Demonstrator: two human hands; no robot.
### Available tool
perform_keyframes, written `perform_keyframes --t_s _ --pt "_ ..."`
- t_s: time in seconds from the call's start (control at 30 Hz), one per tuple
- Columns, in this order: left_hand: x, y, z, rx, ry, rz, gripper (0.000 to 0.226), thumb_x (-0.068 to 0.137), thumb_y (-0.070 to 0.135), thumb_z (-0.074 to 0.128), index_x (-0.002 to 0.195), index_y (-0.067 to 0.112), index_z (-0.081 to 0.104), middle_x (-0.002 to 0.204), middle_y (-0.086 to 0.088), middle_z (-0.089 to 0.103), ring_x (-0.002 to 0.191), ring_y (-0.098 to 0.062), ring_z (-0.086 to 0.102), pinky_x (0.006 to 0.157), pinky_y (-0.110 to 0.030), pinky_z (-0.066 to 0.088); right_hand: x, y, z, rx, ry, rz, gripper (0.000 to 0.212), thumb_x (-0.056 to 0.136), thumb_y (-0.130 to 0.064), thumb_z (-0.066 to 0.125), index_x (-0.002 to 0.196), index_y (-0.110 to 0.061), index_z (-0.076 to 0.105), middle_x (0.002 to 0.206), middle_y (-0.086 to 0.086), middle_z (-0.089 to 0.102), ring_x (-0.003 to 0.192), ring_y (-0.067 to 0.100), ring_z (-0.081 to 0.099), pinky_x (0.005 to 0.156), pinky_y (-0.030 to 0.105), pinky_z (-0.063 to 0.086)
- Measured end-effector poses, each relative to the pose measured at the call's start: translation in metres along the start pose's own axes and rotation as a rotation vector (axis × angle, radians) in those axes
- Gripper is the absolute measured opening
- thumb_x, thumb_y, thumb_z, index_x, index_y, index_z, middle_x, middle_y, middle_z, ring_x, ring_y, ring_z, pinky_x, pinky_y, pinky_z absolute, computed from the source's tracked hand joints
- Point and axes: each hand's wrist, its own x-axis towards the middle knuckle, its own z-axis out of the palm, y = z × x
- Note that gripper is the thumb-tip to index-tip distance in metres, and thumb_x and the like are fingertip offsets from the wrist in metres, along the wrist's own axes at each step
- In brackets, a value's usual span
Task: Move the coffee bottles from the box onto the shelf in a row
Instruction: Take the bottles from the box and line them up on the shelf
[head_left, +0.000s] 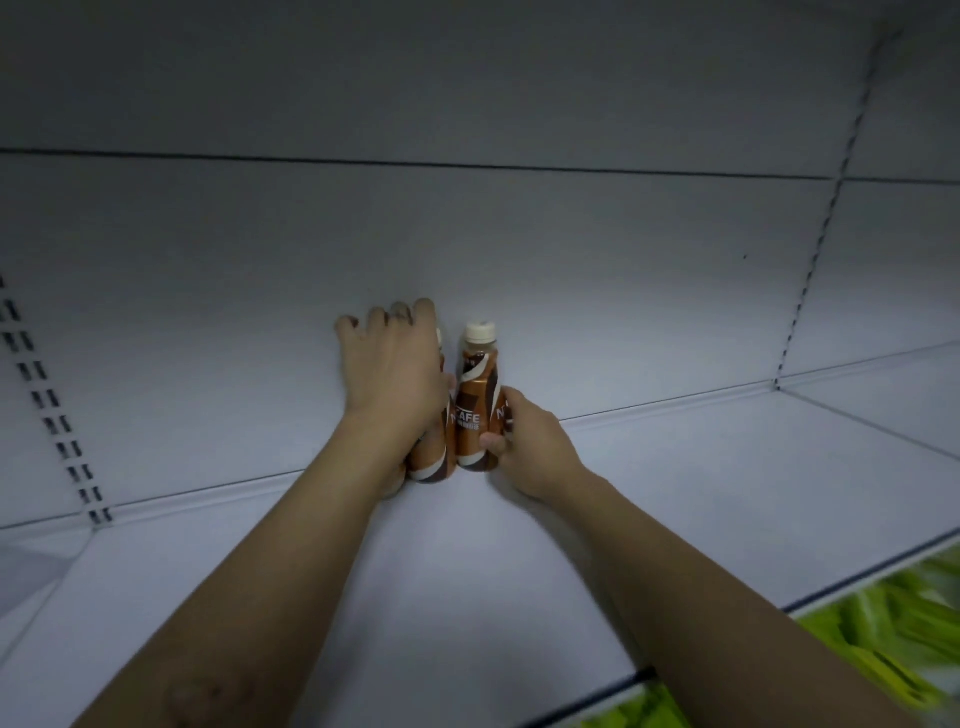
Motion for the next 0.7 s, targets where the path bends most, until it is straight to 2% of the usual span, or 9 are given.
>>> perform_keyframes --t_s 0.1,0.17,0.23,0.37,0.5,0.7 --pt "-0.019 0.009 -0.008 -0.028 0.063 -0.02 0.077 0.07 0.052 0.071 0.133 0.019 0.041 0.134 -0.011 0.048 0.126 -0.03 0.039 0.105 -0.053 0.018 -0.009 -0.009 -0.013 -0.193 0.071 -0.02 0.071 0.086 -0.041 0.064 0.143 -0.016 0.03 0.136 0.008 0.05 0.123 0.027 0.05 0.097 0.042 0.042" --pt "-0.03 0.018 -0.017 -0.08 0.106 0.019 0.071 0.071 0.049 0.072 0.129 0.019 0.045 0.132 -0.009 0.051 0.125 -0.029 0.039 0.108 -0.052 0.016 -0.021 -0.011 -0.03 -0.321 0.184 -0.116 0.081 0.088 -0.047 0.058 0.151 -0.017 0.017 0.147 0.007 0.041 0.129 0.026 0.043 0.102 0.042 0.037" --pt "-0.041 0.032 -0.025 -0.148 0.098 0.08 0.061 0.073 0.047 0.07 0.124 0.02 0.05 0.127 -0.008 0.055 0.121 -0.028 0.042 0.108 -0.048 0.02 -0.037 -0.008 -0.051 -0.397 0.25 -0.172 0.08 0.087 -0.051 0.057 0.151 -0.018 0.02 0.15 0.006 0.038 0.132 0.025 0.041 0.106 0.041 0.034" --pt "-0.065 0.084 -0.031 -0.407 0.009 0.204 0.056 0.079 0.046 0.067 0.127 0.02 0.051 0.128 -0.005 0.052 0.122 -0.025 0.041 0.103 -0.036 0.025 -0.082 0.019 -0.099 -0.453 0.35 -0.123 0.075 0.087 -0.052 0.059 0.149 -0.023 0.027 0.152 0.003 0.036 0.138 0.022 0.034 0.112 0.041 0.028" --pt "-0.092 0.156 -0.032 -0.579 -0.096 0.397 0.053 0.081 0.047 0.064 0.126 0.023 0.051 0.128 -0.001 0.052 0.119 -0.021 0.043 0.102 -0.033 0.027 -0.138 0.059 -0.145 -0.551 0.391 0.011 0.071 0.086 -0.052 0.059 0.147 -0.031 0.031 0.155 0.003 0.032 0.14 0.022 0.032 0.114 0.043 0.025" --pt "-0.125 0.262 -0.033 -0.78 -0.241 0.589 0.055 0.08 0.048 0.063 0.127 0.023 0.05 0.128 0.003 0.055 0.12 -0.018 0.043 0.099 -0.034 0.032 -0.222 0.119 -0.204 -0.639 0.448 0.262 0.072 0.083 -0.051 0.063 0.146 -0.031 0.036 0.154 0.004 0.033 0.14 0.022 0.032 0.113 0.042 0.027"
